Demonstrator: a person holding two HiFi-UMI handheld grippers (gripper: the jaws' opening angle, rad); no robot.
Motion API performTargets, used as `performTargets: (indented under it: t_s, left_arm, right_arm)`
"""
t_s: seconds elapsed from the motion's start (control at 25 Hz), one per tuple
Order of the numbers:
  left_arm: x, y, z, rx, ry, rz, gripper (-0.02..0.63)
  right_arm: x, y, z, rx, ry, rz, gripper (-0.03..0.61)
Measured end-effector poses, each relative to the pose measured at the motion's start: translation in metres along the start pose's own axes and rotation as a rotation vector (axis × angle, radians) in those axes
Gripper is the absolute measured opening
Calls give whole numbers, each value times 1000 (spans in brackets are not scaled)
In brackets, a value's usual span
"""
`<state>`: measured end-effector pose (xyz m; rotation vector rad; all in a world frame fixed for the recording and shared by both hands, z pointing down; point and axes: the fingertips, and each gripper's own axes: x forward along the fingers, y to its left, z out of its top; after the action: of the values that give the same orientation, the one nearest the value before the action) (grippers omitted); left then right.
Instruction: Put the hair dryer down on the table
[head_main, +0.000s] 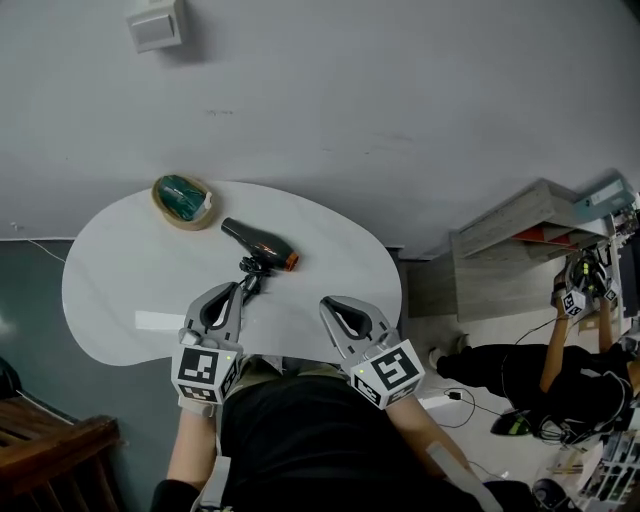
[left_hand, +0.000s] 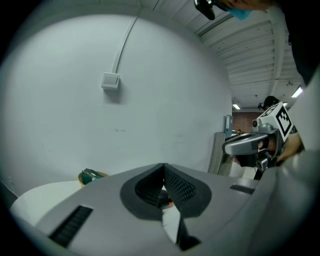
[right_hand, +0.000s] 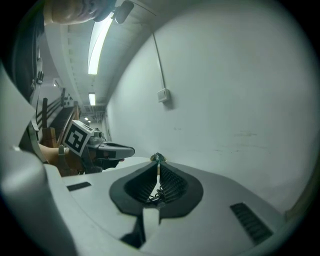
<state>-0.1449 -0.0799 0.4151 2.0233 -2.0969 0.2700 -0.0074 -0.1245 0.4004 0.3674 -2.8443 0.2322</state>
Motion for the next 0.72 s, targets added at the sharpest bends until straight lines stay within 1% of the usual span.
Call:
performTargets:
  t_s: [0.28,0.52,0.72]
  left_arm:
    - [-10,-11,16,-32,-82,-28,9]
    - [-12,-14,16,-59,-92,-27,9]
    - [-14,-16,21,-100,-136,-42,9]
  right_arm:
    - [0,5,11,-29,-14,29,26]
    - [2,7,16,-42,-13,43,26]
    - [4,11,17,-51,-11,59,26]
